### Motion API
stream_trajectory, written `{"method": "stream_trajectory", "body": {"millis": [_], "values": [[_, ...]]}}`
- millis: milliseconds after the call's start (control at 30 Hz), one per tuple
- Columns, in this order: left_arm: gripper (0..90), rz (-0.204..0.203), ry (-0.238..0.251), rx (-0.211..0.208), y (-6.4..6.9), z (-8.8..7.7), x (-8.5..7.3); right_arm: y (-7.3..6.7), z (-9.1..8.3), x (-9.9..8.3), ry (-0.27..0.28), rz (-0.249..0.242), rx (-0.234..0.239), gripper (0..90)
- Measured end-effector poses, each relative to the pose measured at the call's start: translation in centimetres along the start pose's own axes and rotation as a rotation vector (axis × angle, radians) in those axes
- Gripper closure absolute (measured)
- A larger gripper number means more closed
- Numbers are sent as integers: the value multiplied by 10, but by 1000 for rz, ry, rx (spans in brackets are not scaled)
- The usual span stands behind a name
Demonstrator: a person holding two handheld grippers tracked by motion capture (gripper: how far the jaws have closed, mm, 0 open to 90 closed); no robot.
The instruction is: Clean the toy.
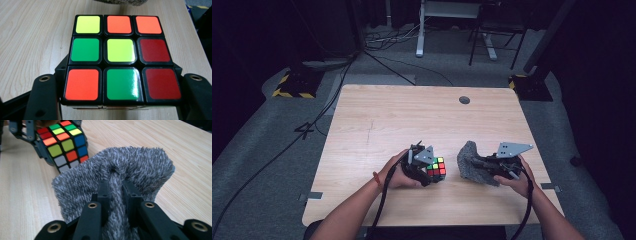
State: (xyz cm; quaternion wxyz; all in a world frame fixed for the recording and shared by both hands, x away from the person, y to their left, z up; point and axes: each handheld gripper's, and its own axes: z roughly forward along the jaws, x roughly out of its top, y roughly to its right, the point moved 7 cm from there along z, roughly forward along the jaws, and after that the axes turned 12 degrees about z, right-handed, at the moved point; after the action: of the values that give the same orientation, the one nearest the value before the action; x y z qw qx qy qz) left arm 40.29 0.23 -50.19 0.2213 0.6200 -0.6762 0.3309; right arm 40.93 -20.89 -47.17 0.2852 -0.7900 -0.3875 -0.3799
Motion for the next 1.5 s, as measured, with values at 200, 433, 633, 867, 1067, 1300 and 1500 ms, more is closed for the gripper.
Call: {"method": "stream_trajectory", "body": {"millis": [200, 433, 633, 867, 1067, 1300, 1500], "values": [[338, -7, 5, 1, 0, 2, 1, -10, 0, 10, 28, -14, 23, 790], [338, -18, -3, 44, -3, 4, 0, -22, 2, 25, 58, -31, 65, 791], [338, 2, -32, 49, 0, 8, 2, -44, 8, 38, 60, -63, 131, 791], [338, 29, -36, 40, 4, 10, 10, -68, 29, 46, -2, -96, 190, 790], [339, 40, -44, 45, 7, 10, 13, -78, 45, 48, -48, -132, 161, 789], [339, 41, -49, 39, 8, 9, 13, -73, 44, 45, -58, -131, 126, 791], [340, 37, -40, 33, 8, 7, 12, -60, 35, 39, -61, -119, 81, 792]]}}
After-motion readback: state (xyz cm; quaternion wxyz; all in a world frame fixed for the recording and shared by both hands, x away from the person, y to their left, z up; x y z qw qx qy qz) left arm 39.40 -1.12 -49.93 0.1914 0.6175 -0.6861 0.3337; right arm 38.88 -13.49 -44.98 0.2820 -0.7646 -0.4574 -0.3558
